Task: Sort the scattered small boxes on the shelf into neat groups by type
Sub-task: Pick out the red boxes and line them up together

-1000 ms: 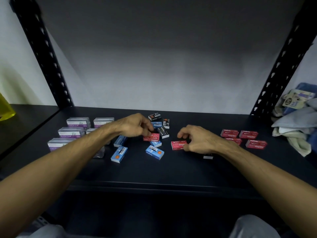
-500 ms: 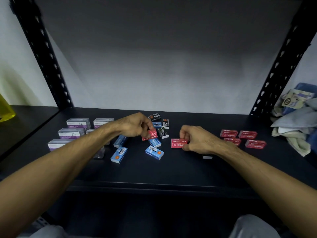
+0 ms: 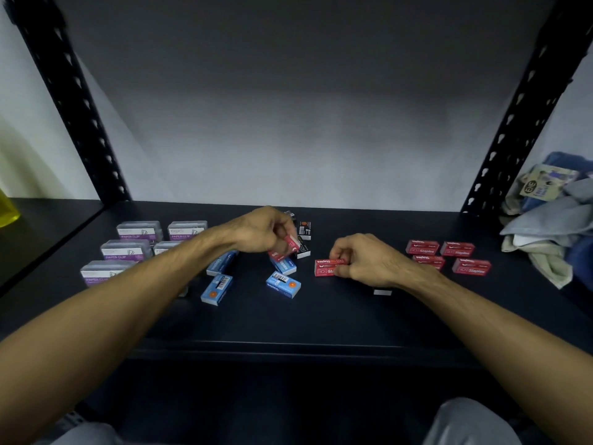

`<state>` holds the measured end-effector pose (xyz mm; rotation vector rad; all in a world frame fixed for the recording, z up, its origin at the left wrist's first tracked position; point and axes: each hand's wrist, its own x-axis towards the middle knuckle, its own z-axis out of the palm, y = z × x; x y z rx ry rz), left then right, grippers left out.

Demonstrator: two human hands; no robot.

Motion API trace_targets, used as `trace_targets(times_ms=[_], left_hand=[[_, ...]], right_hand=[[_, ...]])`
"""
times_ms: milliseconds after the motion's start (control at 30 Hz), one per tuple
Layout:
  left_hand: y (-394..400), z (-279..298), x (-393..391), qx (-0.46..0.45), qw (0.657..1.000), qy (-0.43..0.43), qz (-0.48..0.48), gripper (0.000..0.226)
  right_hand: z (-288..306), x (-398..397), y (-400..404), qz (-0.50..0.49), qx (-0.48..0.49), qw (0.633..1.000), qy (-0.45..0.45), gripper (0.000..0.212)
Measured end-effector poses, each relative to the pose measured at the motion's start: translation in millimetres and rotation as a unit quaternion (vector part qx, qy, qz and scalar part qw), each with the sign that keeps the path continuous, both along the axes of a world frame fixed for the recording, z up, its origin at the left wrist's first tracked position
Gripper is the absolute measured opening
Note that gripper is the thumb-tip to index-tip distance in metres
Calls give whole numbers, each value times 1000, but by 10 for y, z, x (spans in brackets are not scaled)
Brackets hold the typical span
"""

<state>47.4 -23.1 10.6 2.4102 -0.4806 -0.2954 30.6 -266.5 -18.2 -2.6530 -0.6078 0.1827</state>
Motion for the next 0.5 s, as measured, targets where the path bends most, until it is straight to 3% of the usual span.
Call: trace_targets(times_ms=[100,367,500], left_hand=[[23,16,12,-32,999,-8,8,24],[79,35,-30,-13,1000,-4,-1,37],[88,-35,-38,-24,999,-26,16,25]], right_hand=[[0,-8,-2,0,5,1000,-1,11],[-8,-21,-5,-1,8,1000,-2,10],[-9,-30,9,-1,12,1000,-1,10]])
